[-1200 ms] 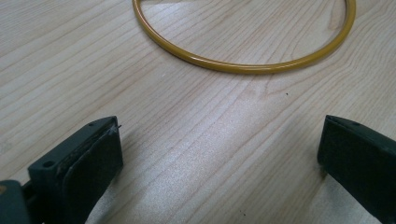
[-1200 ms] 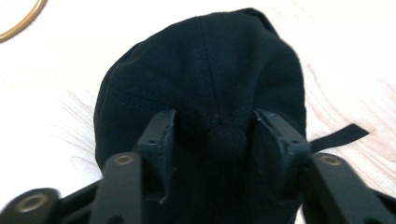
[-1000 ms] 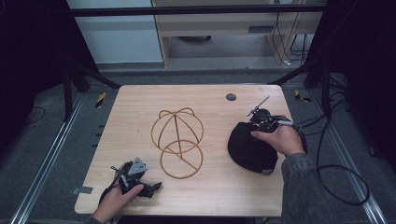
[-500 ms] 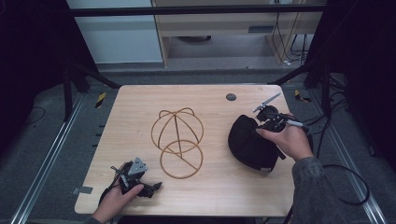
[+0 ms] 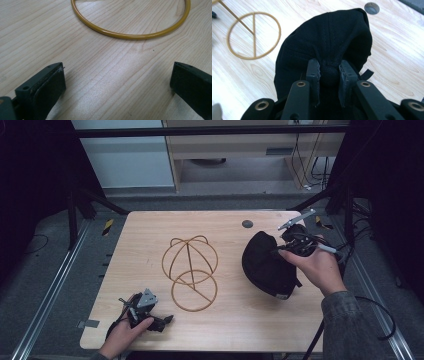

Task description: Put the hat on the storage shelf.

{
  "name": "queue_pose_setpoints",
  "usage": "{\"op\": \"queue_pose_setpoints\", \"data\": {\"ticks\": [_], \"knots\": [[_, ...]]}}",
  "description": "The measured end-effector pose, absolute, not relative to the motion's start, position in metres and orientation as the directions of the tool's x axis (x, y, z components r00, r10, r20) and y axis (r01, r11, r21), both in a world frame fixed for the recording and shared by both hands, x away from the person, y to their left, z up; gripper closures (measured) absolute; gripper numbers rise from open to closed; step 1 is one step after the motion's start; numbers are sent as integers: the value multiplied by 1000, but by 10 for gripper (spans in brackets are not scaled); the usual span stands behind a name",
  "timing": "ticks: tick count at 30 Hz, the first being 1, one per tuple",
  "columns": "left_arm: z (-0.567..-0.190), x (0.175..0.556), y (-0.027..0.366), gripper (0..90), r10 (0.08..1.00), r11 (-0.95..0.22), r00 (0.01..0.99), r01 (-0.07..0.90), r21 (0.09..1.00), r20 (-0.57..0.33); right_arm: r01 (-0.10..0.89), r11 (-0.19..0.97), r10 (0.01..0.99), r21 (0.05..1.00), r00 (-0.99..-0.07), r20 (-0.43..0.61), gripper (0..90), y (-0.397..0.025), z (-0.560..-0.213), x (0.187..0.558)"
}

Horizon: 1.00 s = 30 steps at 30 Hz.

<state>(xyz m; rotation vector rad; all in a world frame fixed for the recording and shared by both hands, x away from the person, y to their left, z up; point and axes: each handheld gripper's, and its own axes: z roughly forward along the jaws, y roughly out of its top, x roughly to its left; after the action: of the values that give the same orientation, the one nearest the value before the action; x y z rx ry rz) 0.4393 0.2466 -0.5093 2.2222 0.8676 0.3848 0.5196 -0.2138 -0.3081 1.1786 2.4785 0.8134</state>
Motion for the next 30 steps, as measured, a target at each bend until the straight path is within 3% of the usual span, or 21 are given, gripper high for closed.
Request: {"op": "queue_pose_setpoints", "data": {"ticks": [30], "knots": [[-509, 439, 247, 0, 683, -522, 730, 472, 710, 17, 510, 470, 758, 721, -652, -32, 741, -212, -264, 483]]}}
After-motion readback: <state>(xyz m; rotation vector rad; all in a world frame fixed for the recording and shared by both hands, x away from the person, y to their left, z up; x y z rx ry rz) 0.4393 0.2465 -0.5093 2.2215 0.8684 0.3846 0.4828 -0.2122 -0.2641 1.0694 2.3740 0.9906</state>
